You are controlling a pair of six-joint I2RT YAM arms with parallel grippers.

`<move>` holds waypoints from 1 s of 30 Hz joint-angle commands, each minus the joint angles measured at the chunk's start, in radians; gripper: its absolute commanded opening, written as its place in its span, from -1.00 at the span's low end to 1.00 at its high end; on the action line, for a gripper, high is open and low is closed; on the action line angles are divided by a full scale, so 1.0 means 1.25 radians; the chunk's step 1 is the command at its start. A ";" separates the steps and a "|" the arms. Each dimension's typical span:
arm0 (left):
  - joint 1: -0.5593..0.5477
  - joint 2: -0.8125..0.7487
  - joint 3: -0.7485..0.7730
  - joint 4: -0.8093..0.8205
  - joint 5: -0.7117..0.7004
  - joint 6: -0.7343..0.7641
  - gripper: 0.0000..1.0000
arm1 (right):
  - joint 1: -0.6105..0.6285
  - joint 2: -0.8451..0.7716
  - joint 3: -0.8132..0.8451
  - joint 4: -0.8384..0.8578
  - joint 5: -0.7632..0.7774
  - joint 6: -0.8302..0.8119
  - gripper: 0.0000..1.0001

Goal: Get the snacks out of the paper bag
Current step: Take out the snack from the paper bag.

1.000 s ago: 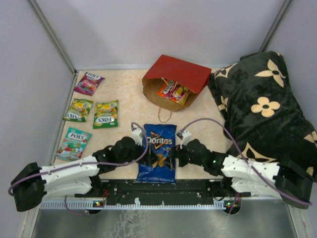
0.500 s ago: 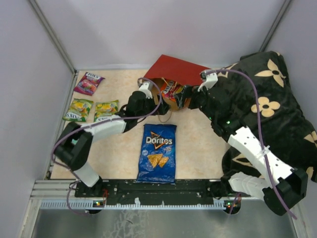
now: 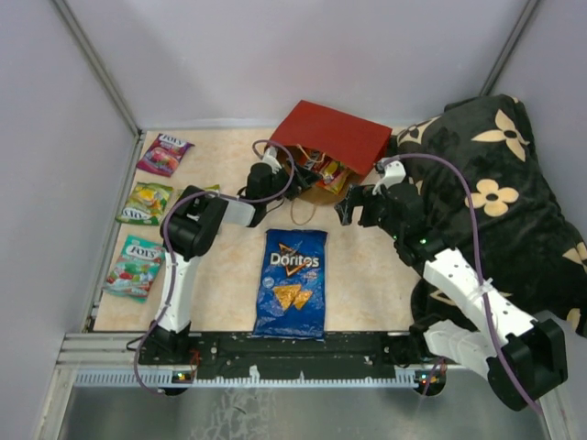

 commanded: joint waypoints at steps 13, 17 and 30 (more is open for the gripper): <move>-0.054 0.046 0.080 -0.153 -0.176 -0.328 0.91 | -0.002 -0.082 -0.068 0.072 0.048 -0.006 0.87; -0.076 0.048 0.122 -0.234 -0.246 -0.348 0.88 | -0.002 -0.079 -0.079 0.087 0.058 -0.001 0.87; -0.099 0.117 0.257 -0.262 -0.405 -0.310 0.32 | -0.002 -0.102 -0.097 0.088 0.075 -0.010 0.88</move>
